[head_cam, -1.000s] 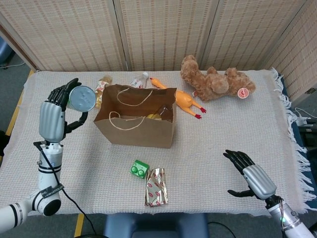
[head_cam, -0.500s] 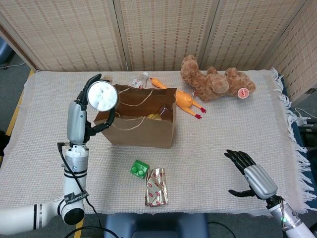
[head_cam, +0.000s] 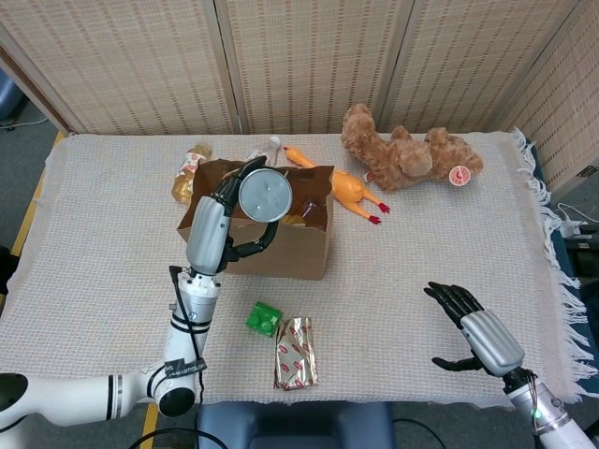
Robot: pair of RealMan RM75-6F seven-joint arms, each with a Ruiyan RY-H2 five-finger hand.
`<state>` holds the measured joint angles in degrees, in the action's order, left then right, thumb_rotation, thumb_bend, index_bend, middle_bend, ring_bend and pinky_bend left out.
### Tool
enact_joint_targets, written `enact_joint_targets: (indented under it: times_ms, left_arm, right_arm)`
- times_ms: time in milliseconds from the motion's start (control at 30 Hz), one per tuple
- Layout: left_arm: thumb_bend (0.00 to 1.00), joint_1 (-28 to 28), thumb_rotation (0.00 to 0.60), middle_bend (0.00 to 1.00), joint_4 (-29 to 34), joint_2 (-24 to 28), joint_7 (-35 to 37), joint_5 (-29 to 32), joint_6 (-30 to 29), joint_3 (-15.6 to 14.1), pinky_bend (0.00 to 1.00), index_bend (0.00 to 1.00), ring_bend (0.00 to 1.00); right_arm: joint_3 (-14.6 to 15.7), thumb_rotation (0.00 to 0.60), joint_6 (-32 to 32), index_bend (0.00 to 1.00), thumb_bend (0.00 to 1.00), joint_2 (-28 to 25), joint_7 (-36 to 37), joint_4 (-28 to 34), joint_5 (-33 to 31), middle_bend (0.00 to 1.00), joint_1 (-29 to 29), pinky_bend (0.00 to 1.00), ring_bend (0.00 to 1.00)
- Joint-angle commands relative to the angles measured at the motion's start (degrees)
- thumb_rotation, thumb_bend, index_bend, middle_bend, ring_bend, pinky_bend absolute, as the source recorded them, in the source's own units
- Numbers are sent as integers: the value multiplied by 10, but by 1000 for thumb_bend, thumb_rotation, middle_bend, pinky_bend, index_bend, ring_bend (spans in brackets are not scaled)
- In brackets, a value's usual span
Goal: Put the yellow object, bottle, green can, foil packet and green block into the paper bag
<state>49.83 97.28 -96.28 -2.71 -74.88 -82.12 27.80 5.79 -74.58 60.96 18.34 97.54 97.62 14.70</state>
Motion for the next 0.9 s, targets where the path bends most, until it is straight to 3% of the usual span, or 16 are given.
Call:
enact_joint_targets:
  times_ms: [33,133,233,333,733,900]
  left_arm:
    - [631,2,600,624,-17,-1,1,-3,25,-25,706,557,593]
    - [538,-1,600,433,-21,6,-2,10,52,-42,514,423,365]
    - [480,-5,600,214,-9,22,-10,39,84,-48,345,219,143]
    - [458,-7,600,113,2,37,-23,55,101,-50,266,99,50]
    - [446,-17,600,30,26,62,-43,67,109,-51,213,0,6]
    - [385,-17,600,0,47,77,-72,98,123,-48,163,0,0]
  right_arm:
    - [0,600,0,0,29,-1,2,0,-1,0,0,0,0]
    - [1,600,1,0,29,-2,4,0,-1,0,0,0,0]
    - [1,600,3,0,29,-3,5,0,-1,0,0,0,0]
    - [1,600,4,0,29,-3,2,1,-1,0,1,0,0]
    - [1,600,6,0,29,-2,-5,3,-2,0,1,0,0]
    - [0,600,6,0,29,-2,-5,4,-1,0,1,0,0]
